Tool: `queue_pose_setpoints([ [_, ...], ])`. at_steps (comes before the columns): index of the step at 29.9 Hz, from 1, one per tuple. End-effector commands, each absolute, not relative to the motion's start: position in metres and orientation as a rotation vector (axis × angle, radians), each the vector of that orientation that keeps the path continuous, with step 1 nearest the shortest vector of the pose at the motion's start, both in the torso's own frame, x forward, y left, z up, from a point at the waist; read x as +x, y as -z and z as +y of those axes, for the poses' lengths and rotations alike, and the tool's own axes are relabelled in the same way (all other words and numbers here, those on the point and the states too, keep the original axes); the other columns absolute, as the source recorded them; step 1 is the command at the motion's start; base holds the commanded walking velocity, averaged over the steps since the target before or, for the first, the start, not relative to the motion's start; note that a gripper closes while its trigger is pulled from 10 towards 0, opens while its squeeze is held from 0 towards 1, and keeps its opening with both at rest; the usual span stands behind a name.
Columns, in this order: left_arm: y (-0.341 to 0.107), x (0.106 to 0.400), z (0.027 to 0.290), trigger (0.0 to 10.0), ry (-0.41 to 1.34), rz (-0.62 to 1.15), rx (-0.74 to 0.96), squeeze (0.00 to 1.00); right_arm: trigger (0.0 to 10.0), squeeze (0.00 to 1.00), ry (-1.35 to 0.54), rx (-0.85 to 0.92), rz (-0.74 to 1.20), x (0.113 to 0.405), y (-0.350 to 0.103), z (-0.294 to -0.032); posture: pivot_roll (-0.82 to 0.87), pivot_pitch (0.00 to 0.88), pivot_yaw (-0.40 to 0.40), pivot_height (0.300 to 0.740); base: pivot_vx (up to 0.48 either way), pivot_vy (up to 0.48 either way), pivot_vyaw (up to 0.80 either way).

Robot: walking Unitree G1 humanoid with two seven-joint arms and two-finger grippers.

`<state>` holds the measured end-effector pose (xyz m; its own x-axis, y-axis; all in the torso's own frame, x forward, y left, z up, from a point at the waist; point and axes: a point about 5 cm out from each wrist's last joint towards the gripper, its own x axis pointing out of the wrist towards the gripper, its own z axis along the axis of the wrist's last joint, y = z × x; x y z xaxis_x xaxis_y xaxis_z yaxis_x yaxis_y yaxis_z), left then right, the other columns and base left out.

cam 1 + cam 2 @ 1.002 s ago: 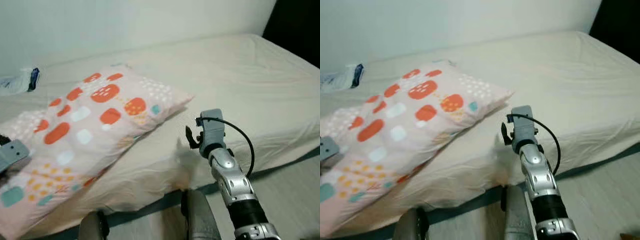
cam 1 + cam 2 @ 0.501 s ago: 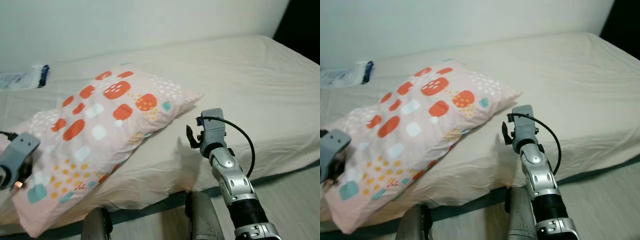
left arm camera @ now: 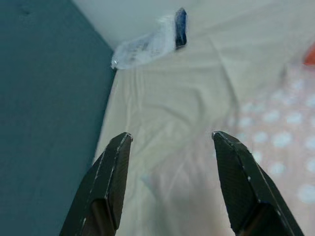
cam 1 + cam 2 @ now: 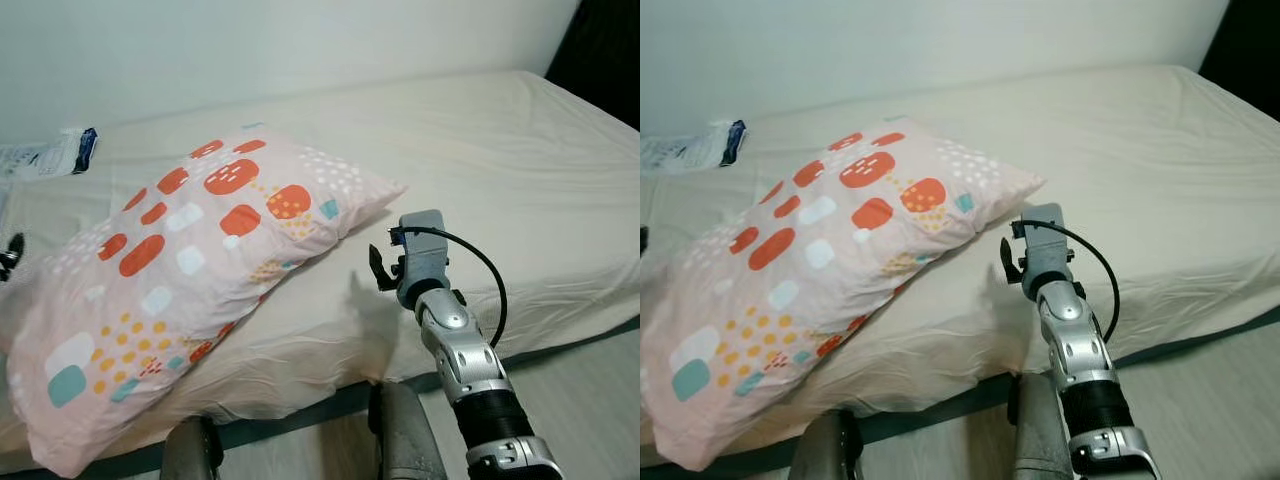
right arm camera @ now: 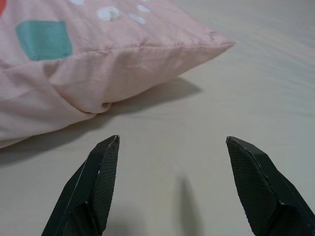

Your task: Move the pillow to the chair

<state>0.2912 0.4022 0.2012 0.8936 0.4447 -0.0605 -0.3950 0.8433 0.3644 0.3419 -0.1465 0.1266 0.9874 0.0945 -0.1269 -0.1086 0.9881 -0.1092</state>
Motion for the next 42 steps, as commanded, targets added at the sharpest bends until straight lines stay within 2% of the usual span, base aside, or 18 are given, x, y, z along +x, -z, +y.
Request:
queue_pose_setpoints([
  [1, -0.206, 0.294, 0.399, 10.0, -0.422, 0.065, 0.232, 0.89, 10.0, 0.00, -0.110, -0.092, 0.142, 0.345, -0.127, -0.146, 0.02, 0.108, 0.001, 0.506, 0.000, 0.000, 0.00],
  [2, -0.209, 0.295, 0.396, 10.0, -0.394, 0.028, 0.182, 0.93, 10.0, 0.00, -0.112, -0.088, 0.143, 0.347, -0.128, -0.147, 0.02, 0.108, 0.001, 0.506, 0.000, 0.000, 0.00],
  [3, -0.211, 0.299, 0.387, 10.0, -0.345, 0.003, 0.165, 0.88, 10.0, 0.00, -0.113, -0.123, 0.128, 0.350, -0.132, -0.148, 0.01, 0.114, 0.004, 0.506, 0.000, 0.000, 0.00],
  [5, -0.211, 0.299, 0.387, 10.0, -0.345, 0.003, 0.165, 0.88, 10.0, 0.00, -0.113, -0.123, 0.128, 0.350, -0.132, -0.148, 0.01, 0.114, 0.004, 0.506, 0.000, 0.000, 0.00],
  [6, -0.210, 0.304, 0.374, 10.0, -0.294, -0.010, 0.178, 0.65, 10.0, 0.00, -0.120, -0.183, 0.110, 0.355, -0.136, -0.150, 0.01, 0.115, 0.004, 0.506, 0.000, 0.000, 0.00],
  [7, -0.207, 0.311, 0.355, 10.0, -0.237, -0.031, 0.197, 0.01, 10.0, 0.00, -0.137, -0.234, 0.089, 0.363, -0.143, -0.151, 0.00, 0.125, 0.007, 0.506, 0.000, 0.000, 0.00],
  [12, -0.198, 0.325, 0.307, 10.0, -0.144, -0.093, 0.147, 0.00, 10.0, 0.01, -0.210, -0.441, 0.015, 0.384, -0.165, -0.152, 0.00, 0.134, 0.005, 0.506, 0.000, 0.000, 0.00],
  [13, -0.195, 0.329, 0.290, 10.0, -0.111, -0.108, 0.087, 0.00, 10.0, 0.33, -0.233, -0.502, -0.019, 0.389, -0.174, -0.150, 0.00, 0.146, -0.001, 0.506, 0.000, 0.000, 0.00],
  [14, -0.193, 0.331, 0.275, 10.0, -0.073, -0.115, 0.050, 0.00, 10.0, 0.49, -0.257, -0.557, -0.054, 0.393, -0.182, -0.148, 0.00, 0.146, -0.001, 0.506, 0.000, 0.000, 0.00],
  [15, -0.193, 0.331, 0.275, 10.0, -0.073, -0.115, 0.050, 0.00, 10.0, 0.49, -0.257, -0.557, -0.054, 0.393, -0.182, -0.148, 0.00, 0.146, -0.001, 0.506, 0.000, 0.000, 0.00],
  [16, -0.188, 0.330, 0.251, 10.0, 0.017, -0.117, 0.024, 0.00, 10.0, 1.00, -0.320, -0.641, -0.106, 0.397, -0.192, -0.140, 0.00, 0.156, -0.006, 0.506, 0.000, 0.000, 0.00],
  [24, -0.185, 0.318, 0.213, 10.0, 0.126, -0.118, 0.054, 0.00, 10.0, 1.00, -0.518, -0.792, -0.144, 0.399, -0.198, -0.124, 0.02, 0.187, -0.017, 0.506, 0.000, 0.000, 0.00],
  [35, -0.191, 0.300, 0.206, 10.0, 0.148, -0.117, 0.076, 0.00, 10.0, 1.00, -0.891, -0.789, -0.065, 0.390, -0.186, -0.098, 0.06, 0.206, -0.029, 0.506, 0.000, 0.000, 0.00],
  [36, -0.193, 0.298, 0.207, 10.0, 0.143, -0.116, 0.079, 0.00, 10.0, 0.68, -0.914, -0.830, -0.048, 0.390, -0.183, -0.096, 0.06, 0.207, -0.029, 0.506, 0.000, 0.000, 0.00],
  [37, -0.193, 0.298, 0.207, 10.0, 0.143, -0.116, 0.079, 0.00, 10.0, 0.68, -0.914, -0.830, -0.048, 0.390, -0.183, -0.096, 0.06, 0.207, -0.029, 0.506, 0.000, 0.000, 0.00],
  [38, -0.194, 0.296, 0.208, 10.0, 0.138, -0.116, 0.079, 0.00, 10.0, 0.16, -0.898, -0.880, -0.047, 0.391, -0.183, -0.095, 0.07, 0.211, -0.029, 0.506, 0.000, 0.000, 0.00],
  [39, -0.196, 0.295, 0.209, 10.0, 0.134, -0.117, 0.080, 0.00, 10.0, 0.00, -0.850, -0.939, -0.048, 0.394, -0.185, -0.095, 0.08, 0.218, -0.028, 0.506, 0.000, 0.000, 0.00],
  [42, -0.197, 0.293, 0.209, 10.0, 0.132, -0.118, 0.081, 0.00, 10.0, 0.00, -0.780, -0.986, -0.060, 0.398, -0.190, -0.095, 0.09, 0.227, -0.028, 0.506, 0.000, 0.000, 0.00],
])
